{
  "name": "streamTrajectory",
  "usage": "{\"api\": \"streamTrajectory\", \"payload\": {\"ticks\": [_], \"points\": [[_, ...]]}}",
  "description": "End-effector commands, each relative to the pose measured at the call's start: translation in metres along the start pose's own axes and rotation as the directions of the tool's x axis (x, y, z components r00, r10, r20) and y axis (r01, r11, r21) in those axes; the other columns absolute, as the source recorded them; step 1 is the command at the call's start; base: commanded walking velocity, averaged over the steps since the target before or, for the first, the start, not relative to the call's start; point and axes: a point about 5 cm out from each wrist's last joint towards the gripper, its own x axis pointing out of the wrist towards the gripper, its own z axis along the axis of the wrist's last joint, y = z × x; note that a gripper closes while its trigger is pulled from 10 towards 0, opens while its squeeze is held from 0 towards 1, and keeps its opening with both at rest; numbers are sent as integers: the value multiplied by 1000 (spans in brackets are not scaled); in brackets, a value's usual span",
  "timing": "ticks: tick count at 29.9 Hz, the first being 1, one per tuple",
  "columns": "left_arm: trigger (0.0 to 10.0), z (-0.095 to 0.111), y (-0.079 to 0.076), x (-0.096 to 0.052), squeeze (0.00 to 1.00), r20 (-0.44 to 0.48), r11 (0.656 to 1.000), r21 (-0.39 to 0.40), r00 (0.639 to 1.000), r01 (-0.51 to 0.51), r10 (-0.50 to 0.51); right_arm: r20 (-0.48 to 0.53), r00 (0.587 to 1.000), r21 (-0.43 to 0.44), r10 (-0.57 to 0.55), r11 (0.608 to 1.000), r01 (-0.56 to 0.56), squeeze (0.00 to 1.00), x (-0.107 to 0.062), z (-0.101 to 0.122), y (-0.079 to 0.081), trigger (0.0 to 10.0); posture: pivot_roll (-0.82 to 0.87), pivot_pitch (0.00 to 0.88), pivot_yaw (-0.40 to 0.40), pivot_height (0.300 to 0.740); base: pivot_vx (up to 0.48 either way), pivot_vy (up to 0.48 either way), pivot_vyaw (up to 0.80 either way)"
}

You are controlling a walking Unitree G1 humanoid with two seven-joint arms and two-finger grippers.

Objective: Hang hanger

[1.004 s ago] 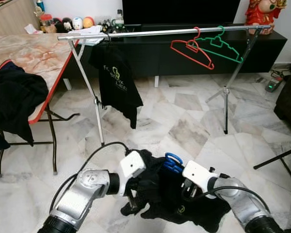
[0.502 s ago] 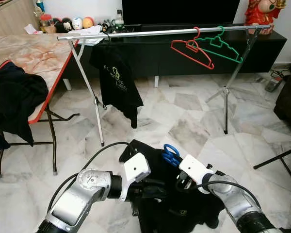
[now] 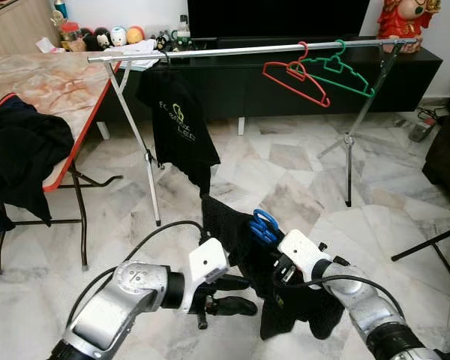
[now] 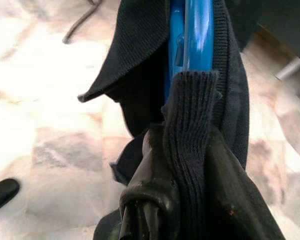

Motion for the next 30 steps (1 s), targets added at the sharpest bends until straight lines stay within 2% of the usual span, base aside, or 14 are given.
{"api": "streamTrajectory", "payload": {"ticks": [1, 4, 5, 9, 11, 14, 17, 20, 24, 25, 30], "points": [[10000, -8, 9, -8, 1000, -39, 997, 12, 996, -80, 81, -3, 995, -57, 102, 993, -102, 0, -5, -6, 5, 0, 22, 84, 34, 740, 0, 0, 0], [10000, -16, 16, -15, 1000, -77, 992, 23, 989, -126, 127, -36, 984, -94, 172, 980, -175, 0, -11, -15, 7, 0, 21, 83, 33, 740, 0, 0, 0], [10000, -20, 16, -18, 1000, -100, 992, 28, 988, -119, 122, -66, 975, -124, 212, 968, -219, 0, -15, -22, 8, 0, 20, 78, 31, 740, 0, 0, 0], [10000, -24, 15, -22, 1000, -114, 995, 12, 988, -100, 100, -104, 955, -141, 279, 946, -291, 0, -19, -30, 11, 0, 18, 72, 28, 740, 0, 0, 0], [10000, -27, 18, -22, 1000, -135, 994, 22, 985, -103, 105, -126, 919, -154, 373, 908, -390, 0, -21, -35, 21, 0, 23, 71, 19, 740, 0, 0, 0], [10000, -23, 20, -20, 1000, -122, 994, 33, 987, -100, 104, -121, 898, -144, 422, 888, -437, 0, -20, -35, 25, 0, 36, 74, 11, 740, 0, 0, 0], [10000, -18, 20, -19, 1000, -111, 997, 48, 991, -66, 71, -135, 882, -169, 451, 867, -470, 0, -19, -33, 28, 0, 43, 74, 8, 740, 0, 0, 0], [10000, -22, 21, -20, 1000, -140, 996, 63, 988, -61, 69, -102, 884, -169, 456, 868, -467, 0, -16, -26, 26, 0, 42, 75, 8, 740, 0, 0, 0], [10000, -34, 26, -19, 1000, -196, 990, 102, 973, -100, 119, -61, 868, -202, 492, 846, -493, 0, -15, -16, 25, 0, 36, 79, 6, 740, 0, 0, 0], [10000, -36, 27, -17, 0, -207, 989, 104, 971, -102, 122, -53, 863, -211, 502, 839, -501, 0, -16, -15, 25, 0, 30, 83, 4, 740, 0, 0, 0], [10000, -43, 26, -11, 0, -219, 992, 89, 970, -89, 107, -6, 837, -237, 547, 813, -533, 0, -19, -7, 23, 0, 24, 86, 4, 740, 0, 0, 0]]}}
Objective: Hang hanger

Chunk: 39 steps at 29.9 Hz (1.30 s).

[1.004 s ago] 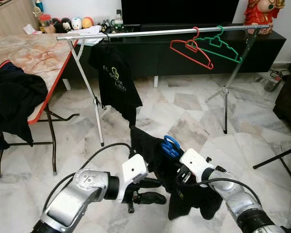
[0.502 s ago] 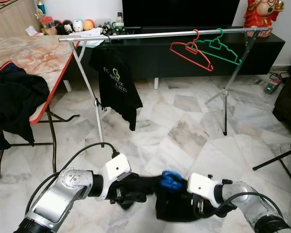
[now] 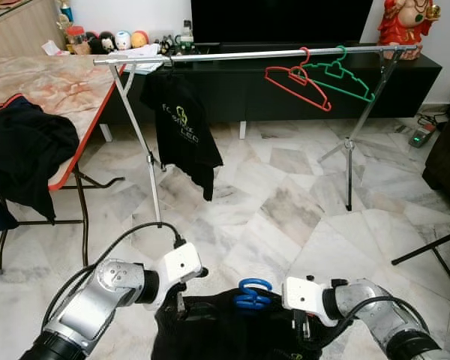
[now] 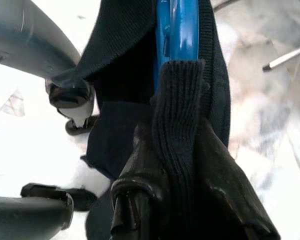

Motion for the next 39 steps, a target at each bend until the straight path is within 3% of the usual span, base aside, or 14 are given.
{"api": "streamTrajectory", "payload": {"ticks": [1, 12, 29, 30, 31, 32, 33, 39], "points": [[10000, -2, 0, 3, 0, -12, 1000, 9, 1000, 1, -1, 66, 998, -32, -20, 999, 23, 0, -6, 11, -8, 0, 23, 86, 4, 740, 0, 0, 0], [10000, -6, -2, 13, 0, -45, 999, 34, 998, 34, -32, 129, 991, -43, -20, 999, 26, 0, -8, 21, -13, 0, 15, 86, 5, 740, 0, 0, 0], [10000, 6, 4, 27, 0, 28, 999, 40, 1000, -15, 14, 195, 981, -55, 19, 998, -8, 0, -7, 34, -13, 0, 11, 90, -2, 740, 0, 0, 0], [5412, 7, 4, 27, 0, 33, 999, 40, 999, -18, 17, 198, 980, -53, 16, 999, -6, 0, -8, 35, -14, 0, 11, 90, -2, 740, 0, 0, 0], [1647, 8, 6, 27, 0, 42, 999, 39, 999, -27, 25, 205, 979, -48, 12, 999, -2, 0, -8, 36, -15, 0, 11, 90, 0, 740, 0, 0, 0], [1647, 9, 6, 28, 0, 43, 999, 39, 999, -29, 27, 207, 978, -47, 11, 999, -1, 0, -9, 37, -16, 0, 11, 90, 0, 740, 0, 0, 0], [0, 10, 6, 28, 0, 45, 999, 40, 999, -27, 26, 213, 977, -46, 8, 999, 2, 0, -9, 38, -16, 0, 10, 90, 0, 740, 0, 0, 0], [0, 11, 6, 30, 0, 38, 998, 56, 999, -15, 13, 224, 975, -38, 5, 999, 3, 0, -9, 39, -17, 0, 10, 91, 5, 740, 0, 0, 0]]}}
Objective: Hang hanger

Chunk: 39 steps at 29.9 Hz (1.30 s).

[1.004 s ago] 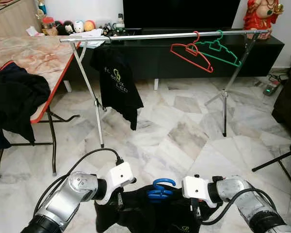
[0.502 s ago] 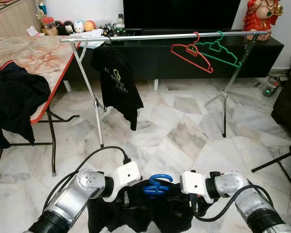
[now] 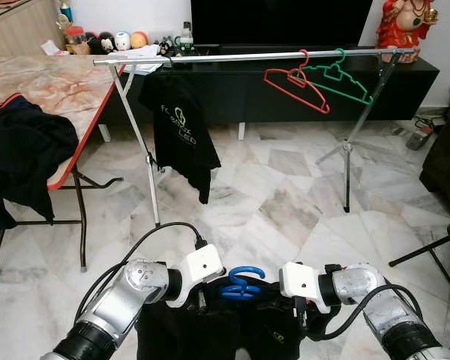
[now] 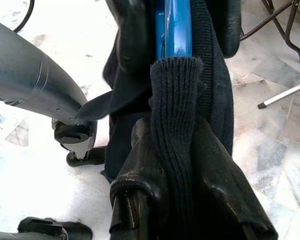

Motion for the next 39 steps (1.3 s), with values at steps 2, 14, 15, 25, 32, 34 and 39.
{"api": "streamTrajectory", "payload": {"ticks": [2, 14, 15, 25, 32, 34, 39], "points": [[0, -2, 1, -1, 0, -17, 1000, 12, 1000, 7, -7, 67, 997, -34, -29, 999, 31, 0, -1, 13, -7, 0, 10, 91, 5, 740, 0, 0, 0], [0, -3, -3, -1, 0, -54, 998, 22, 997, 60, -58, 75, 996, -31, -47, 998, 50, 0, -3, 17, -11, 0, 10, 91, 7, 740, 0, 0, 0], [0, -3, -3, -1, 0, -54, 998, 21, 997, 60, -59, 75, 996, -32, -48, 998, 51, 0, -3, 17, -11, 0, 10, 91, 7, 740, 0, 0, 0], [0, -3, -3, 0, 0, -65, 997, 28, 995, 72, -70, 73, 996, -31, -60, 998, 62, 0, -4, 18, -14, 0, 10, 88, 6, 740, 0, 0, 0], [0, -2, -4, 1, 0, -62, 996, 33, 995, 84, -82, 68, 995, -27, -68, 997, 70, 0, -5, 17, -15, 0, 8, 86, 7, 740, 0, 0, 0], [0, -2, -5, 1, 0, -61, 996, 32, 995, 85, -83, 68, 995, -26, -69, 997, 71, 0, -5, 17, -15, 0, 7, 83, 9, 740, 0, 0, 0], [0, -2, -5, 0, 0, -63, 997, 29, 995, 76, -74, 68, 995, -27, -72, 997, 74, 0, -5, 17, -15, 0, 5, 72, 14, 740, 0, 0, 0]]}}
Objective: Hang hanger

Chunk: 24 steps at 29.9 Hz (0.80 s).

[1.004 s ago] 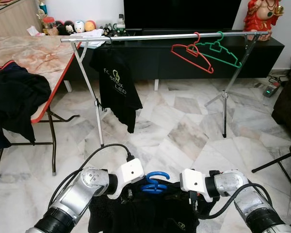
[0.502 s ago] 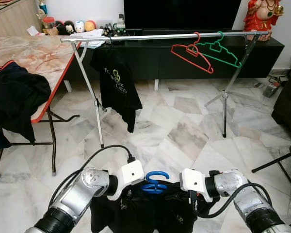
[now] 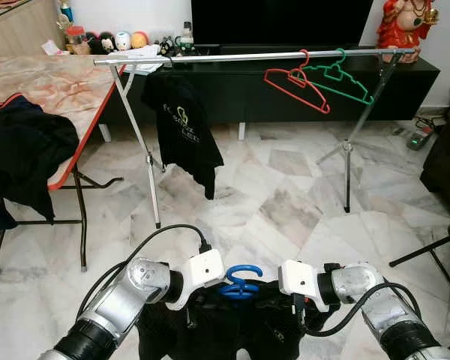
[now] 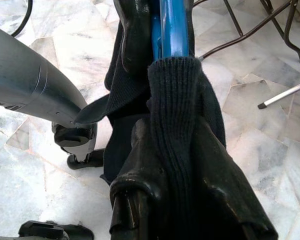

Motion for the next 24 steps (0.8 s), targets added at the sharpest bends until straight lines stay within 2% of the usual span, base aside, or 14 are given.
{"api": "streamTrajectory", "payload": {"ticks": [1, 10, 11, 12, 13, 14, 15, 16, 22, 24], "points": [[0, -3, -2, 0, 0, -25, 1000, -6, 1000, -4, 4, 65, 996, -39, -63, 997, 66, 0, -5, 16, -13, 0, 5, 72, 14, 740, 0, 0, 0], [0, -5, -2, -1, 0, -25, 999, -22, 999, -32, 31, 47, 997, -48, -66, 997, 68, 0, -4, 13, -12, 0, 7, 60, 19, 740, 0, 0, 0], [0, -6, -1, -1, 0, -26, 999, -28, 999, -40, 40, 45, 997, -46, -67, 997, 69, 0, -4, 13, -12, 2980, 7, 56, 21, 740, 0, 0, 0], [0, -6, -1, -1, 0, -19, 997, -42, 998, -57, 56, 37, 997, -31, -64, 997, 65, 0, -3, 11, -11, 8314, 5, 55, 21, 740, 0, 0, 0], [0, -6, 0, 0, 0, -10, 997, -52, 998, -65, 65, 38, 997, -27, -61, 998, 62, 0, -3, 10, -10, 10000, 5, 55, 21, 740, 0, 0, 0], [0, -5, 0, 0, 0, -4, 996, -58, 998, -70, 70, 38, 998, -25, -59, 998, 60, 0, -3, 9, -10, 10000, 5, 55, 21, 740, 0, 0, 0], [0, -5, 1, 0, 0, 4, 994, -70, 997, -81, 81, 49, 997, -7, -58, 998, 59, 871, -2, 9, -9, 10000, 5, 55, 21, 740, 0, 0, 0], [0, -5, 1, 0, 0, 4, 994, -73, 996, -85, 85, 52, 997, 2, -50, 999, 50, 1000, -2, 8, -8, 10000, 8, 52, 21, 740, 0, 0, 0], [0, -5, 1, 0, 0, 6, 993, -73, 996, -93, 94, 36, 999, 12, 19, 1000, -20, 1000, -4, 5, -1, 10000, 4, 53, 24, 740, 0, 0, 0], [0, -5, 6, 0, 0, 24, 987, -91, 991, -130, 133, 31, 999, 15, 37, 999, -37, 1000, -5, 4, 0, 10000, 2, 56, 26, 740, 0, 0, 0]]}}
